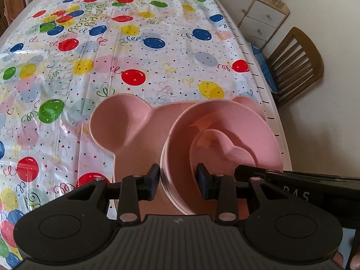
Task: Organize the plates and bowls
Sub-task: 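Lift the pink bowl with the heart dish and carry it over the cream bowl, then lower the pink bowl into the cream bowl and open both grippers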
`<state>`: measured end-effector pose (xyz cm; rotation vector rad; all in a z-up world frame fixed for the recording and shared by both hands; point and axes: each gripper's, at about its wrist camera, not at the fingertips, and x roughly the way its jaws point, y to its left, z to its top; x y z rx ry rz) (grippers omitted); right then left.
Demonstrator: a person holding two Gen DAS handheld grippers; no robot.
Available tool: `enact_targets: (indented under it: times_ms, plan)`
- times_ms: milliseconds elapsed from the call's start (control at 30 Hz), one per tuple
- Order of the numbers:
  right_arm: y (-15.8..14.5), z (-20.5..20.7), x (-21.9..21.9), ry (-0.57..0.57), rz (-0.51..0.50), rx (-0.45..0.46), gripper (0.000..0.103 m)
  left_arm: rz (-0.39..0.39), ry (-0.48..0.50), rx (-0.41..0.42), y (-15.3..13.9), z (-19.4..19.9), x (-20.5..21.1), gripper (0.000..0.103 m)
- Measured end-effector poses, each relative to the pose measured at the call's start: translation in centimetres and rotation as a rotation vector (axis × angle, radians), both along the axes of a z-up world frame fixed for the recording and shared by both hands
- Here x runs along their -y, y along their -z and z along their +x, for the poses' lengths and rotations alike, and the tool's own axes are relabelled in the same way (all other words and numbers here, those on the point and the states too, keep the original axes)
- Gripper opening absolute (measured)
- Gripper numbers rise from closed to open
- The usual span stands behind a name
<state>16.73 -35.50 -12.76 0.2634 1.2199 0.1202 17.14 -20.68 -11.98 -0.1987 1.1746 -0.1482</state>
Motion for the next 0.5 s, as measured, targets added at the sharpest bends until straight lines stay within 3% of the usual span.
enact_targets:
  times_ms: [400,500]
  plan:
    - [-0.9,-0.2,0.2,-0.015,0.002,0.025,0.031,-0.005,-0.016,0.028,-1.1,-0.5,-0.3,0.034]
    - [-1.3,-0.7,0.3,-0.008,0.001,0.040,0.032,-0.007,-0.011,0.046,-1.6,-1.2,-0.8,0.039]
